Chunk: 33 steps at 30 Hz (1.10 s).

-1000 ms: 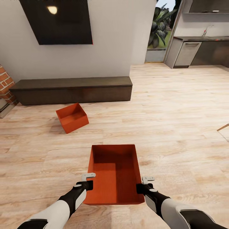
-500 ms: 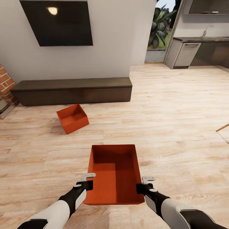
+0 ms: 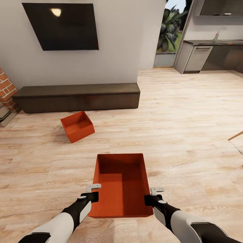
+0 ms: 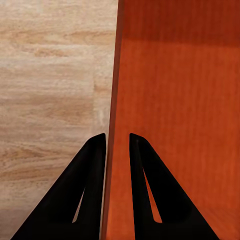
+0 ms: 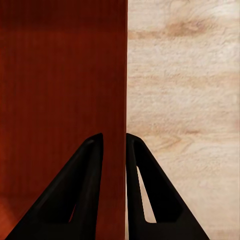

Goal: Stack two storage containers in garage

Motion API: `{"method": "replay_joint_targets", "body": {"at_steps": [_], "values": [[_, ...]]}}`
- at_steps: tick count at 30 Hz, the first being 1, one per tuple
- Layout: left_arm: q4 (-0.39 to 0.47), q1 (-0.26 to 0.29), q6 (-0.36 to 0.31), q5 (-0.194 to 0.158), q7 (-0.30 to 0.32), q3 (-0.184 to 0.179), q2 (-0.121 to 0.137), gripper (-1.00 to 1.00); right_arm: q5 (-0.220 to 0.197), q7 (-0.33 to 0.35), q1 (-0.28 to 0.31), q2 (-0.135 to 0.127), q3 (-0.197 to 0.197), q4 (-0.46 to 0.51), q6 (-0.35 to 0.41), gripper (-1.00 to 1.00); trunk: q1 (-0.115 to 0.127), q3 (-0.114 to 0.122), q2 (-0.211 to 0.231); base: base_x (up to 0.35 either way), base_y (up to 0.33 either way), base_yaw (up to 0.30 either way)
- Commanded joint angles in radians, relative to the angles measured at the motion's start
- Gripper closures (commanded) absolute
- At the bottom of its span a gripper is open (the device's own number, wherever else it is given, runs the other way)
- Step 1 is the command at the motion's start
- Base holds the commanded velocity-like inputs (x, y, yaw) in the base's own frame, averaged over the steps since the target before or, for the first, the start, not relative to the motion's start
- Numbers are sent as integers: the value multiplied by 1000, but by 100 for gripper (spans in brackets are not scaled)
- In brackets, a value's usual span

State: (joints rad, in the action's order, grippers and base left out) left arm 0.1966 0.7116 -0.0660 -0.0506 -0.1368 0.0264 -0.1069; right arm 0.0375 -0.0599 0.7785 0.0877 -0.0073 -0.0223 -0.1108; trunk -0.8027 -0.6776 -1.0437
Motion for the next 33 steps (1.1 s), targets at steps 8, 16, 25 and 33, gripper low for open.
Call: {"method": "replay_joint_targets", "body": {"at_steps": [8, 16, 25, 33], "values": [[6, 1, -6, 17, -21, 14, 0, 100, -8, -6, 1, -6, 0, -5, -15, 100, 31, 24, 56, 0, 0, 0], [6, 1, -6, 17, -21, 14, 0, 100, -11, -8, -3, -6, 0, -6, -14, 100, 61, 51, 112, 0, 0, -8], [6, 1, -5, 17, -21, 14, 0, 100, -14, -9, -5, -5, 0, -5, -10, 100, 96, 92, 175, 0, 0, -43], [7, 2, -5, 17, -21, 14, 0, 100, -14, -9, -5, -5, 0, -6, -9, 100, 127, 129, 231, 0, 0, -4]]}}
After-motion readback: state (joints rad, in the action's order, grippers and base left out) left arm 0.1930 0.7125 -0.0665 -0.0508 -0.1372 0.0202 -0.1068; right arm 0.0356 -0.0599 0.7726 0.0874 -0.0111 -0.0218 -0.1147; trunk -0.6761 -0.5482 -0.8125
